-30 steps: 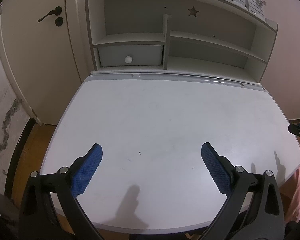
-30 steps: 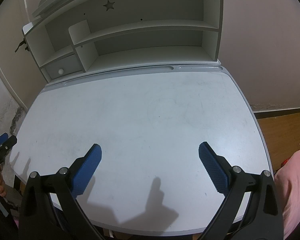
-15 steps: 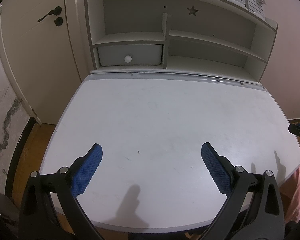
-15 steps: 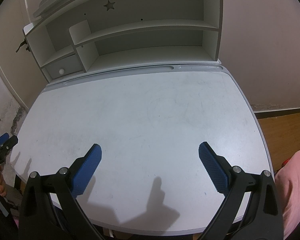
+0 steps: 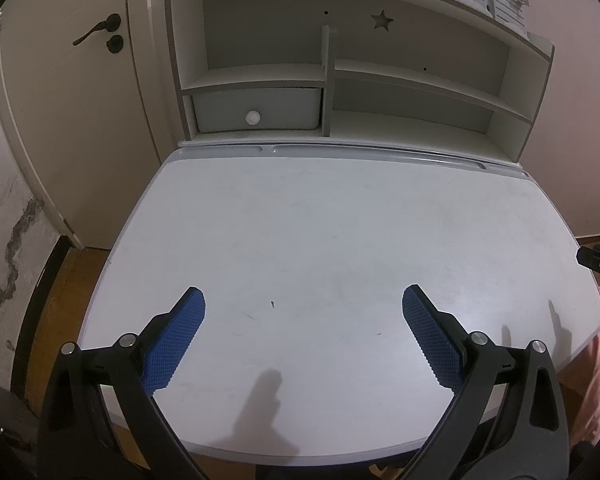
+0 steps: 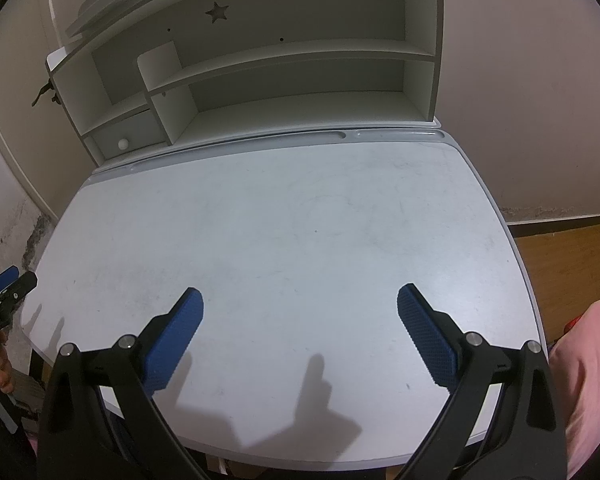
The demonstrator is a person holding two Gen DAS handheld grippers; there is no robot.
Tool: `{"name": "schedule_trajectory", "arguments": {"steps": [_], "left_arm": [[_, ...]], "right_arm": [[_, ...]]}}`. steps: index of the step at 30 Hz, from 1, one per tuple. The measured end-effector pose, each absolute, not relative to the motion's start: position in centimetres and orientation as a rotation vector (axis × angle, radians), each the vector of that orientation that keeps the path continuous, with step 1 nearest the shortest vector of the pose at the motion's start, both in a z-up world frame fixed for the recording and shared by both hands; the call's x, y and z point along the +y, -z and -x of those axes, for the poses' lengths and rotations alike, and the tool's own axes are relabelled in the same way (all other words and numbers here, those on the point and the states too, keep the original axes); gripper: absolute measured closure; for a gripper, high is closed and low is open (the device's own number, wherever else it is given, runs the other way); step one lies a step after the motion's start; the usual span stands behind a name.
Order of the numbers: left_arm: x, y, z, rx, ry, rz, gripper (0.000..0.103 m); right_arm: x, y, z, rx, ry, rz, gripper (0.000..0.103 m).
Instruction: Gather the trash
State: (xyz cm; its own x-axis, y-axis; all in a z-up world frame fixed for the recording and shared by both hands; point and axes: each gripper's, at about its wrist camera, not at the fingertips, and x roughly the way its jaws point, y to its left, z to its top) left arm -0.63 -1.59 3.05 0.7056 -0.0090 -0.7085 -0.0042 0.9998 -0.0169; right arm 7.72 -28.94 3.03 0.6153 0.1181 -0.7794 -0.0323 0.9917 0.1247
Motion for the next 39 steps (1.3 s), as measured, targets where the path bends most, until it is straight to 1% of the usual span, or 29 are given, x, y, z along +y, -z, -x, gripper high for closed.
{"name": "schedule_trajectory", "arguments": {"steps": [32, 39], "left_arm": [[-1.68, -2.83, 0.13, 0.794, 0.012, 0.029, 0.007], [-2.0, -3.03, 0.26, 0.772, 0.02, 0.022, 0.007]], "right_arm": [[-28.9, -2.93, -7.83, 0.902, -0.086, -0.089, 0.009], [-29.0, -2.94, -7.85, 0.903, -0.086, -0.087, 0.009]]}}
